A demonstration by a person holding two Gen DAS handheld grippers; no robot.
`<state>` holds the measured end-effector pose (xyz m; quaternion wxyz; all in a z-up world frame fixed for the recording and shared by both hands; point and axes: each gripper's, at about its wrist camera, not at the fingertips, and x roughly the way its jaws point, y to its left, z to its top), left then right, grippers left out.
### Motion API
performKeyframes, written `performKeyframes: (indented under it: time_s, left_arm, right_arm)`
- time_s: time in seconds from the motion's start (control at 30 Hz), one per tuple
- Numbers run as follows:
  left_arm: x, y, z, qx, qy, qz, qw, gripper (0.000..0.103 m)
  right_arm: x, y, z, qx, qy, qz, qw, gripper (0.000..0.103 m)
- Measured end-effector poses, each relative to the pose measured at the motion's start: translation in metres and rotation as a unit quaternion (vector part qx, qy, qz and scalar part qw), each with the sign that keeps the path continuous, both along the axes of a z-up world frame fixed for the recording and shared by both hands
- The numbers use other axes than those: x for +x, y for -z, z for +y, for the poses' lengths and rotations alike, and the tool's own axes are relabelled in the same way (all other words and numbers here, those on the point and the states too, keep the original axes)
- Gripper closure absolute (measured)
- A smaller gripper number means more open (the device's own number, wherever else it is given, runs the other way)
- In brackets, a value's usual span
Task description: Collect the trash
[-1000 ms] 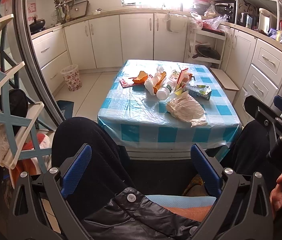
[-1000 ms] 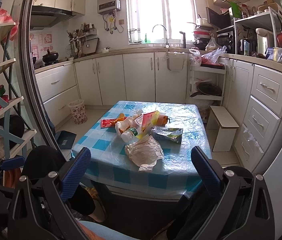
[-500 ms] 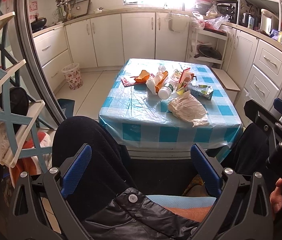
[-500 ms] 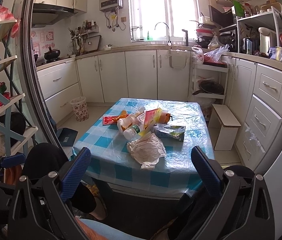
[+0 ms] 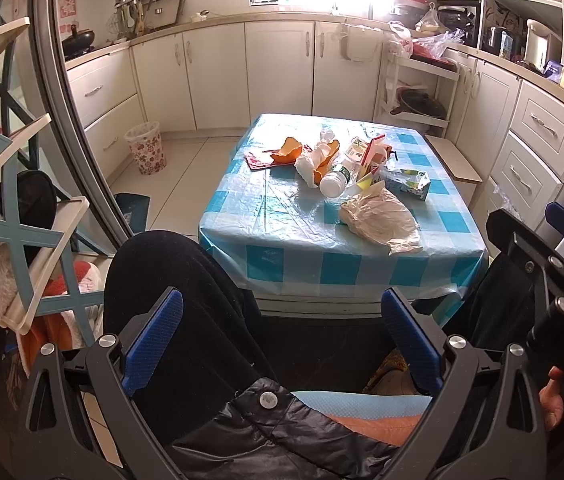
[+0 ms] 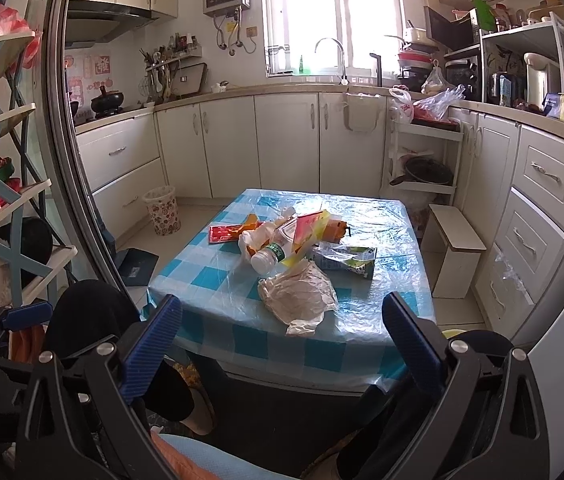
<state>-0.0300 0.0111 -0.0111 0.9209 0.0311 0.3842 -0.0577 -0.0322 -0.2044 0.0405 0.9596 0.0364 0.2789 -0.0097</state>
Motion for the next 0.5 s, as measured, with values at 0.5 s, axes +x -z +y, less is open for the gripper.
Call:
performKeyframes:
  time_s: [0.5]
  left_arm:
    - [0.0045, 0.0011, 0.0046, -0.005, -0.008, 0.005, 0.9999, 0.008]
  right_arm:
    - [0.0014, 0.0002, 0.0074, -0.010, -0.007, 0.003, 1.000, 0.007]
